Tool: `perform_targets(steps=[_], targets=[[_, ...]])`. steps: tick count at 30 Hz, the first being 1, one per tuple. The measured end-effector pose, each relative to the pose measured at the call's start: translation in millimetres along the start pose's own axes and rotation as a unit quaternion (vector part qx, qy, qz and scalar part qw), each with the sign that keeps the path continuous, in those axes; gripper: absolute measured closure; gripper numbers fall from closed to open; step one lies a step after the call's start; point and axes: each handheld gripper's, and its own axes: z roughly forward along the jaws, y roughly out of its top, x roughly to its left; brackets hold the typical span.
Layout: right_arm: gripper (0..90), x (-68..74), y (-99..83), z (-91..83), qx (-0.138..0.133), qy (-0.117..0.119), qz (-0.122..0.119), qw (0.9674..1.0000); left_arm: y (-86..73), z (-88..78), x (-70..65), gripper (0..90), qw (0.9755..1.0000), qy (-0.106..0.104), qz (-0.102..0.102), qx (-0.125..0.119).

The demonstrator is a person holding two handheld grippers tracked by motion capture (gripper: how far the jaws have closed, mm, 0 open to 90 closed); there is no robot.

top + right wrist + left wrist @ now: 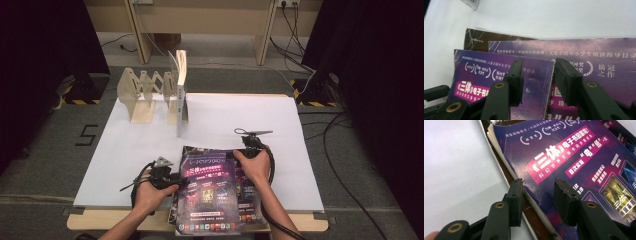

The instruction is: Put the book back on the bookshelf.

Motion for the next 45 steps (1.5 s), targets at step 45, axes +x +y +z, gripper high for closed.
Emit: perform_targets(steps=[45], targets=[[59.2,-9.6,5.5,5.2,-0.010,0.045,0.019,0.9988,-1.0,0.2,0.0,59.4,1.0000,-0.001,-0.008,-0.004]])
